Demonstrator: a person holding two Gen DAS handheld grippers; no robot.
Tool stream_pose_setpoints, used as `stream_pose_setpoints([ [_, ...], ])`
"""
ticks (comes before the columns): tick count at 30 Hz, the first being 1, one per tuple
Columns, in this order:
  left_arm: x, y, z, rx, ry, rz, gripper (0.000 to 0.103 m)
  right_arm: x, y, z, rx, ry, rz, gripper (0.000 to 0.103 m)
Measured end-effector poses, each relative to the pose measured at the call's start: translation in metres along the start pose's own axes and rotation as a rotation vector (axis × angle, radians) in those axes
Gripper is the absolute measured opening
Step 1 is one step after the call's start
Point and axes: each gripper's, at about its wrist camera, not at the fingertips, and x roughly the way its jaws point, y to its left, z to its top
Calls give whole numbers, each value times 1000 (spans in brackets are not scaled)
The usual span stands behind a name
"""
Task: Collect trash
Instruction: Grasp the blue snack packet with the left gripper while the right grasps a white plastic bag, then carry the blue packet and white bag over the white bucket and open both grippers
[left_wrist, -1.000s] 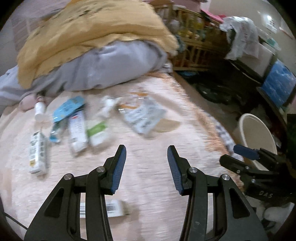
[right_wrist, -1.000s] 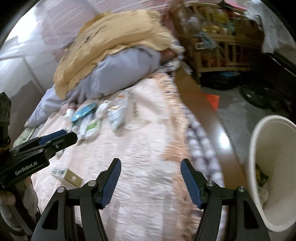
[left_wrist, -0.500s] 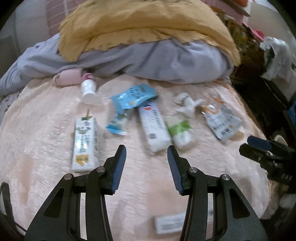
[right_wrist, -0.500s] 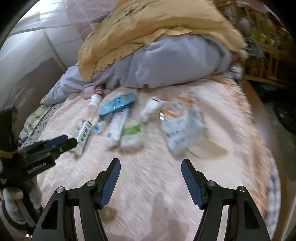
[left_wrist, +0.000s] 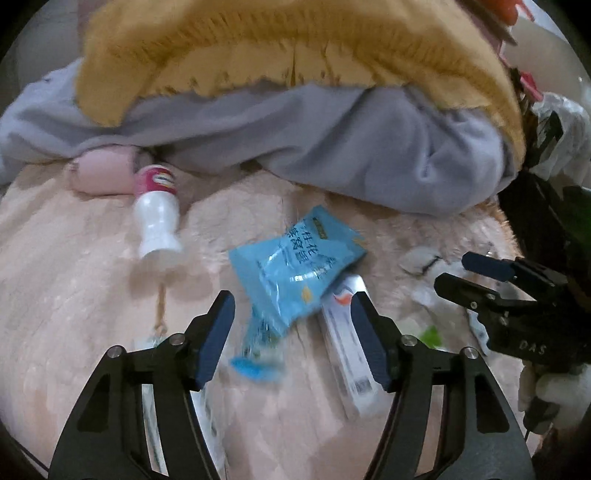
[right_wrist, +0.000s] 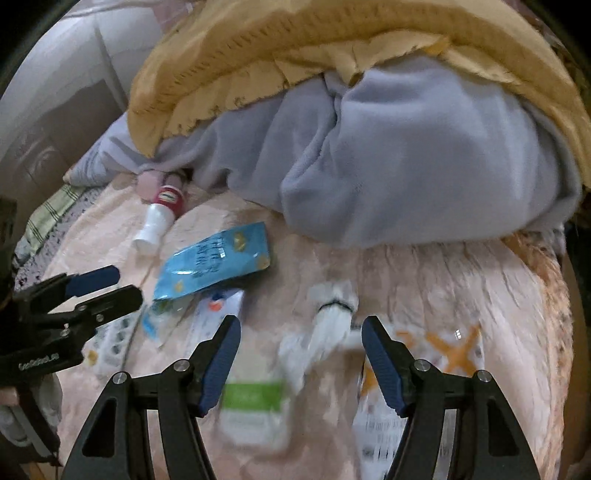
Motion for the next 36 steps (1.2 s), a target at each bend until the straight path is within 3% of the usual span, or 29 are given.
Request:
stream_pose_setpoints([
  [8,61,14,34,6,75,7,64,35,-15,3,-18,23,3,66],
  [9,66,15,34,9,83,10,64,35,-14,2,-25,19,2,61],
  [10,67,15,34,4,81,5,64,34,-14,1,-34,10,-1,45],
  [11,66,15,32,-3,75,5,62,34,-14,-1,-38,6,-4,41],
  [12,64,15,31,-7,67,11,58,33,-14,-3,-38,3,-9,36],
  [14,60,12,29,4,71,-10,20,28,-16,-6,-27,-6,2,29],
  [19,40,10,24,-5,70,-21,7,-2,-12,-11,-8,-52,53,28],
  [24,4,21,16,-76,34,-56,5,-50,-5,-19,-15,-114,91,28],
  [31,-30,18,-2,-79,2,-62,6,-93,2,-42,-14,-134,114,28],
  [36,-56,9,-21,-77,-4,-126,6,-119,5,-70,-21,-144,99,28],
])
